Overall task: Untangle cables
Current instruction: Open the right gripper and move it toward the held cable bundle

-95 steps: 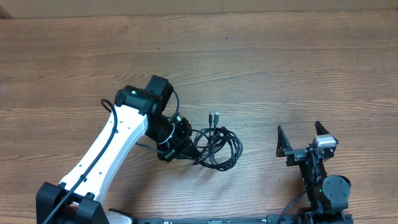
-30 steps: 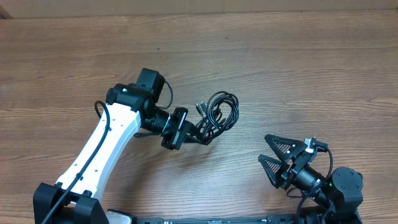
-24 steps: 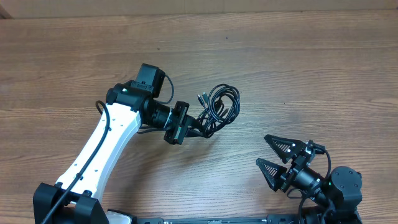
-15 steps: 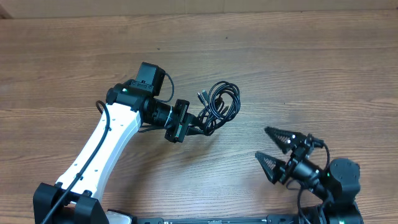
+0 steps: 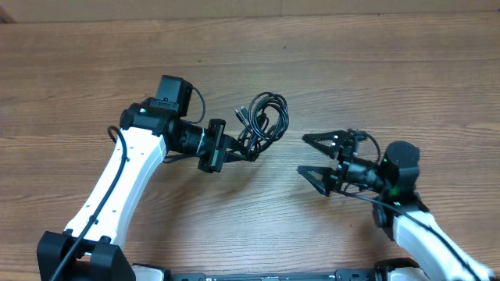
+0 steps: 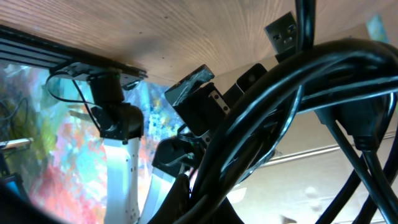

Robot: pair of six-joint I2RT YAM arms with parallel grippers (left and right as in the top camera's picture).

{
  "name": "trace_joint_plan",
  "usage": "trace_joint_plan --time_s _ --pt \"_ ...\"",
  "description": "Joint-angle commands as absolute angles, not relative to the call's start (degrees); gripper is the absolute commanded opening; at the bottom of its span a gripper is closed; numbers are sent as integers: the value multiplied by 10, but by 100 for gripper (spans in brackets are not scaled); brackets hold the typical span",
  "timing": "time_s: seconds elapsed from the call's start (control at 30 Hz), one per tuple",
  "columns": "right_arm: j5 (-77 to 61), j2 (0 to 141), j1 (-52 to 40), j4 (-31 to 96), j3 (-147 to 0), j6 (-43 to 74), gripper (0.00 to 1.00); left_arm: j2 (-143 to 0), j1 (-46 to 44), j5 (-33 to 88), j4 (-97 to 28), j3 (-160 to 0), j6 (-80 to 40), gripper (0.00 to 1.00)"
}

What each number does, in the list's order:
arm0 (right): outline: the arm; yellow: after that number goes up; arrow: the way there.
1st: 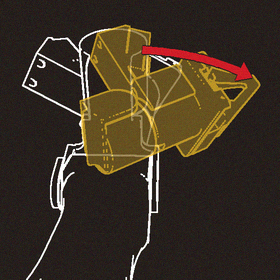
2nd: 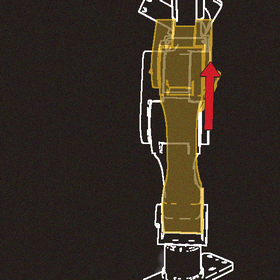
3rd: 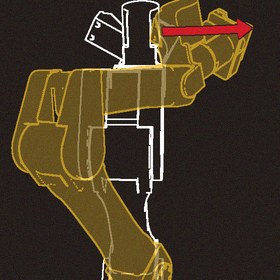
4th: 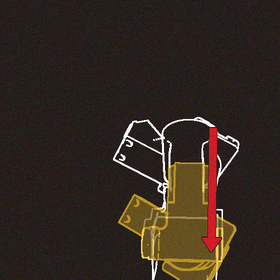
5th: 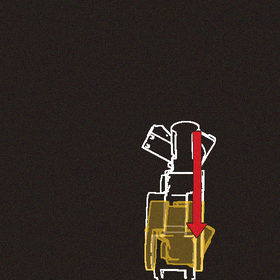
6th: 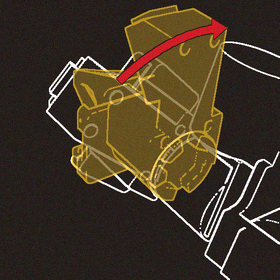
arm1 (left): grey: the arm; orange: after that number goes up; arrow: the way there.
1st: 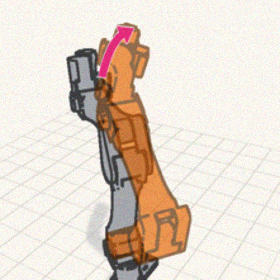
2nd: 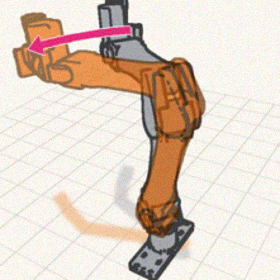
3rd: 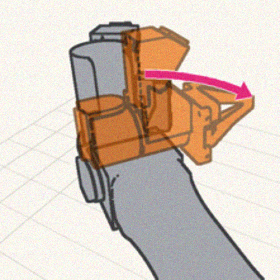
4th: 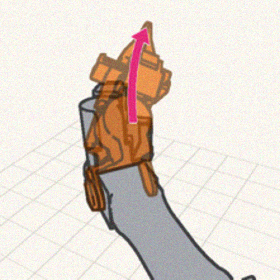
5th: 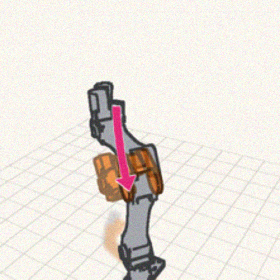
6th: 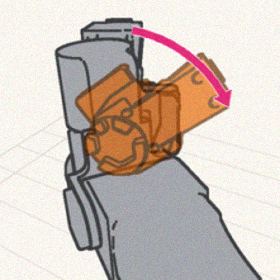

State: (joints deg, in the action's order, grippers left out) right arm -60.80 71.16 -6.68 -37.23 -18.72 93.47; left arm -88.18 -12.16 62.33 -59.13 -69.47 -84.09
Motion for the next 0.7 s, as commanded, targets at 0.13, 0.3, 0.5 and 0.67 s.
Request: trace_joint_plan --time_s 0.13,0.3,0.5,0.67 --pt "-579 771 -130 -514 -196 1035 100 -876 -113 628 -550 -702 -859 4" --pt "-514 771 -171 -514 -196 1049 99 -876 -119 628 -517 -702 -860 4" --pt "-458 771 -205 -557 -196 1066 95 -876 -137 628 -490 -702 -860 4" --pt "-420 771 -209 -561 -196 1065 85 -876 -165 642 -490 -702 -860 4"
